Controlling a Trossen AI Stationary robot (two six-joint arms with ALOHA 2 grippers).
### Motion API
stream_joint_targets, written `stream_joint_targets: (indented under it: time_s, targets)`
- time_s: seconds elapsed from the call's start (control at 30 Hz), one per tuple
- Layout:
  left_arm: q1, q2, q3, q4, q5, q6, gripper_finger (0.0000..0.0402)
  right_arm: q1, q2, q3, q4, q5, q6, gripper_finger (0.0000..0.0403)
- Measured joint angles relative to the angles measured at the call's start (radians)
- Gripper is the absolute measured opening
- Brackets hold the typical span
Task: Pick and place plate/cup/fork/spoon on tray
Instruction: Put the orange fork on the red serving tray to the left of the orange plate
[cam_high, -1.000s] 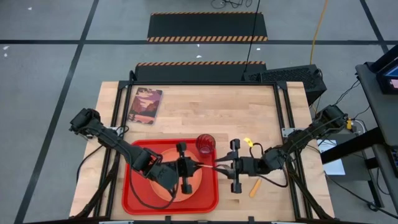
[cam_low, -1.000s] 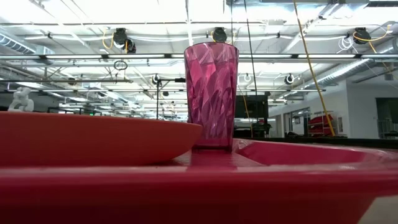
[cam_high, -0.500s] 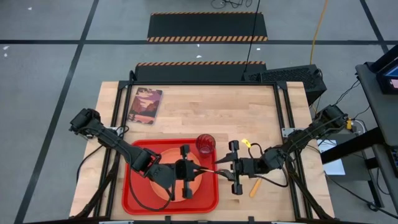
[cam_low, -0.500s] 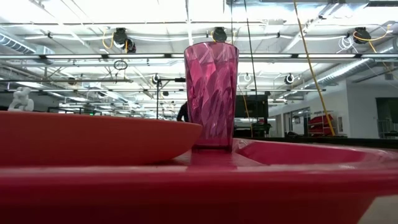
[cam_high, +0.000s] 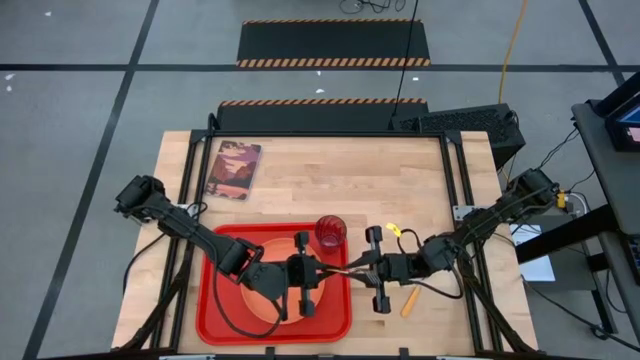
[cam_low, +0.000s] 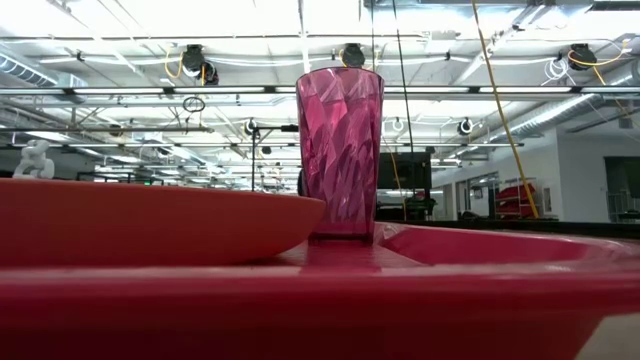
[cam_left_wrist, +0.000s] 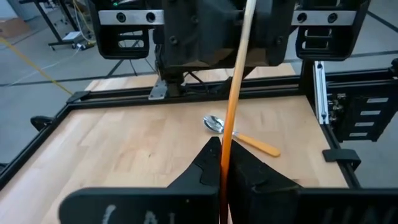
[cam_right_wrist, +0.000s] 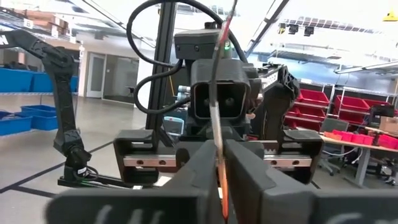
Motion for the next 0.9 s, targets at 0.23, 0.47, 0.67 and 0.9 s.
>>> stream_joint_targets:
  time_s: [0.23, 0.47, 0.67, 0.9]
  targets:
    - [0.0, 0.0, 0.0, -0.012, 0.0, -0.004, 0.0018, 0.001, 0.0, 0.0, -0.002, 0.055, 0.019, 0.0003]
    - [-0.003, 0.0, 0.0, -0.038, -0.002, -0.016, 0.0054, 0.001, 0.0, 0.0, -0.009, 0.108, 0.032, 0.0001]
    - [-0.004, -0.001, 0.0, -0.058, -0.003, -0.028, 0.0123, 0.001, 0.0, 0.0, -0.01, 0.162, 0.04, 0.0001]
    - [-0.031, -0.067, 0.0, -0.243, -0.077, -0.117, 0.017, 0.017, -0.012, 0.0, -0.008, 0.236, 0.018, 0.0]
